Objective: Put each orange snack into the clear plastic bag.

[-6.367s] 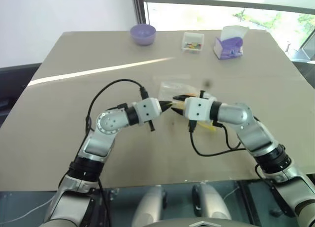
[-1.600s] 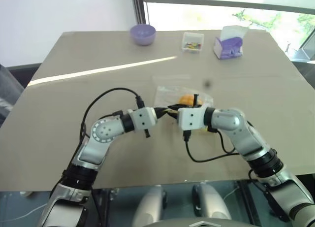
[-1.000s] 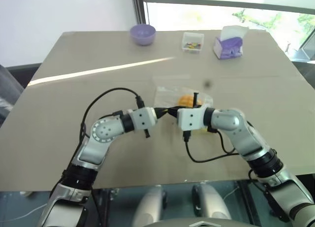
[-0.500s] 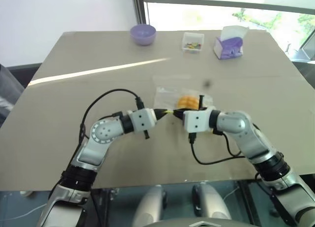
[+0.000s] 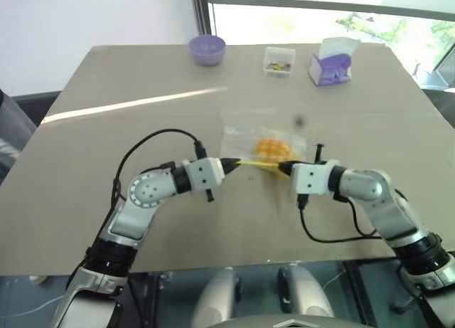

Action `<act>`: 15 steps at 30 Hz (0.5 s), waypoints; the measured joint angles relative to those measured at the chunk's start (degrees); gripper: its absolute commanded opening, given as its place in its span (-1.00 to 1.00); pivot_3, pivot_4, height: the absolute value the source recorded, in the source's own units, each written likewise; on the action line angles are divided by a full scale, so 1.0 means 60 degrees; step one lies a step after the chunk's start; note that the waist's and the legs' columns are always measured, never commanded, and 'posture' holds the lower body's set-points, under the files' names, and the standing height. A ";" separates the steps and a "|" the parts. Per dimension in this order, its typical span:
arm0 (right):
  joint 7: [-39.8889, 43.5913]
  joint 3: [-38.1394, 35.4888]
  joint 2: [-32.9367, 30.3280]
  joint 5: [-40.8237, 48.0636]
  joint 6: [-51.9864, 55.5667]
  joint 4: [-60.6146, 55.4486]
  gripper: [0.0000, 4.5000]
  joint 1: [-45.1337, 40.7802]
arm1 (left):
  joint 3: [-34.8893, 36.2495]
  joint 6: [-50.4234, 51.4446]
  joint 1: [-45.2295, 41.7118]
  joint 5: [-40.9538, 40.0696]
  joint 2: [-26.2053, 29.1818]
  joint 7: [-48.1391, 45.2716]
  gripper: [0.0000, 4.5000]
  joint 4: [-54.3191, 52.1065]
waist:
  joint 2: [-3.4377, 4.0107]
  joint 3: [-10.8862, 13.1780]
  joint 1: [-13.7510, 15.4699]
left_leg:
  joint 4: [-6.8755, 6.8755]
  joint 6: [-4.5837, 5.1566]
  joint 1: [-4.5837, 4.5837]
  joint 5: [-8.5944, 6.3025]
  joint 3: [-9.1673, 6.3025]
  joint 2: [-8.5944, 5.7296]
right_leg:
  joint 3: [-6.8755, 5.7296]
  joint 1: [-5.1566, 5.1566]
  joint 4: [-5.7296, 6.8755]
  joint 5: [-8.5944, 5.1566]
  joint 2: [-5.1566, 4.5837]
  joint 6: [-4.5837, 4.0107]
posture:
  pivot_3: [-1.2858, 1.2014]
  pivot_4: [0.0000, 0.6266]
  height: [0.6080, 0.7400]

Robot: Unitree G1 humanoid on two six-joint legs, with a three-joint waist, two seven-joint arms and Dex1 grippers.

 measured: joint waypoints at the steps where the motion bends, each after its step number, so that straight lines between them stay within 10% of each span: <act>1: -0.0024 -0.0097 -0.0106 0.0021 0.0000 -0.0037 -0.99 0.0102 | 0.0000 -0.0005 0.0001 -0.0024 0.0004 0.0000 -1.00 0.0002 | 0.0000 0.0000 0.0002 | 0.0000 0.0000 0.0000 0.0000 -0.0001 0.0000 | -0.0001 0.0000 0.0000 0.0000 0.0000 0.0000 | 0.03 -0.52 1.00; 15: -0.0132 -0.0832 -0.0836 0.0150 0.0186 -0.0131 -0.99 0.0757 | 0.0008 -0.0006 -0.0017 -0.0170 0.0014 0.0002 -1.00 0.0017 | 0.0000 0.0000 -0.0001 | 0.0000 0.0001 0.0001 0.0000 0.0002 0.0003 | 0.0000 0.0003 -0.0001 -0.0001 0.0000 0.0001 | 0.03 -0.52 1.00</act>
